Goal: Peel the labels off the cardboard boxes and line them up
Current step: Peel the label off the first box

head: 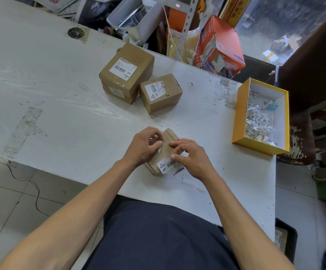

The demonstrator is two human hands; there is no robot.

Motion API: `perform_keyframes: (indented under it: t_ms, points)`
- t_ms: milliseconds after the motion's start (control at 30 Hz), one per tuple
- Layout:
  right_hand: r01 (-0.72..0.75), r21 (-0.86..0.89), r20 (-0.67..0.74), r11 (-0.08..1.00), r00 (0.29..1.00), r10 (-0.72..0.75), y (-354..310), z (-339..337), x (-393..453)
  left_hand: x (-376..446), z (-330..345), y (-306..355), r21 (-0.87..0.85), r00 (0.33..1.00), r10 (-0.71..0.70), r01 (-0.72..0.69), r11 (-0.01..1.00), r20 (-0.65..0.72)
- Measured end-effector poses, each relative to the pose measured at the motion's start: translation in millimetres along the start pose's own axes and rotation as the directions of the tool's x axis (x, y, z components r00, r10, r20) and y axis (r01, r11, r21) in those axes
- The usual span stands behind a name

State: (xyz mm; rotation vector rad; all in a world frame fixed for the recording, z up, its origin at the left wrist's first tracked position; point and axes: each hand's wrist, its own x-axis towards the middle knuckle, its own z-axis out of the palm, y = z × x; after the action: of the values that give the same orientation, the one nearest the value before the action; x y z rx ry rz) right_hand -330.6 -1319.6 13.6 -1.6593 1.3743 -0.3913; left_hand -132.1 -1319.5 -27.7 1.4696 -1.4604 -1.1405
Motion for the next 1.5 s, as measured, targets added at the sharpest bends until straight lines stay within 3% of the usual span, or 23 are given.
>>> perform_keyframes:
  t_ms: [400,900,1500]
  points:
    - [0.003,-0.006,-0.007,1.000,1.000,-0.003,1,1,1,0,1,-3,0.107,0.997,0.059,-0.065,0.992,0.054]
    - [0.004,0.000,-0.011,1.000,1.000,-0.004,1,1,0,11,-13,4,0.233,0.989,0.012,-0.046,0.971,0.145]
    - [-0.005,-0.004,-0.017,1.000,1.000,0.005,1,2,1,13,-8,12,0.264,0.989,-0.078,0.042,0.964,0.128]
